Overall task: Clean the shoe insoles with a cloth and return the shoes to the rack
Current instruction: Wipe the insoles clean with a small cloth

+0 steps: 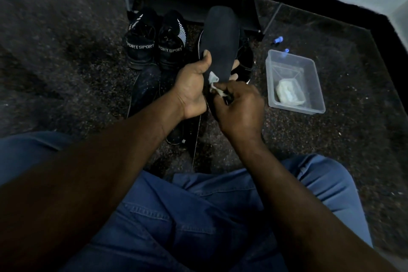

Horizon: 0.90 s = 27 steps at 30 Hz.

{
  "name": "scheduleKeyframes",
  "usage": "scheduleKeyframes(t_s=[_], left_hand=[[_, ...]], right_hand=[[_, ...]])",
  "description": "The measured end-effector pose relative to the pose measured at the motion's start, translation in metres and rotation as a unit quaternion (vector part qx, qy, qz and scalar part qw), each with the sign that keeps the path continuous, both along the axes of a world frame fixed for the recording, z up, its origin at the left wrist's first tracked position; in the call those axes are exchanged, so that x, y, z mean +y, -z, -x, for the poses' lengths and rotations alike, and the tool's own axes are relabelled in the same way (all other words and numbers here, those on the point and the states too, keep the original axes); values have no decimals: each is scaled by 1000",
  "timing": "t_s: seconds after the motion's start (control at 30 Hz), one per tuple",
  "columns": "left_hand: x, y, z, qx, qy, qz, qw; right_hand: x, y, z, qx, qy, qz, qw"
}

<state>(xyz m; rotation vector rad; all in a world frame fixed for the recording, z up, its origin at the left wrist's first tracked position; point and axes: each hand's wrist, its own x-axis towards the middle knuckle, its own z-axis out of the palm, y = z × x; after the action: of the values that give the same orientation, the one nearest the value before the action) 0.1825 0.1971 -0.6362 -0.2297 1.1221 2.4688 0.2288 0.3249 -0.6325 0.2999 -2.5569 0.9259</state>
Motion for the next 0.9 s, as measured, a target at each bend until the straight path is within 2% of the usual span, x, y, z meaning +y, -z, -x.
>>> scheduleKeyframes(t_s=[0.07, 0.17, 0.37, 0.43, 0.53, 0.67, 0.77, 0.9], left_hand=[[-1, -3, -1, -1, 3, 2, 1000], [-1, -6, 0, 5, -2, -7, 1000], [-6, -2, 7, -3, -23, -5, 1000], [-7, -1, 6, -9, -29, -7, 1000], [-5, -4, 3, -3, -17, 2, 1000], [-5, -12, 0, 2, -11, 9, 1000], [-6, -11, 2, 7, -11, 16, 1000], [-8, -2, 8, 2, -18, 8, 1000]], right_hand=[[7, -3, 10, 3, 31, -33, 999], [12, -7, 21, -9, 37, -14, 999], [-14, -7, -7, -7, -45, 46, 998], [-14, -5, -10, 1, -54, 24, 998], [-2, -6, 3, 10, -16, -39, 999], [6, -13, 24, 1, 25, -50, 998], [3, -12, 20, 4, 26, -30, 999], [-13, -5, -4, 1, -34, 13, 999]])
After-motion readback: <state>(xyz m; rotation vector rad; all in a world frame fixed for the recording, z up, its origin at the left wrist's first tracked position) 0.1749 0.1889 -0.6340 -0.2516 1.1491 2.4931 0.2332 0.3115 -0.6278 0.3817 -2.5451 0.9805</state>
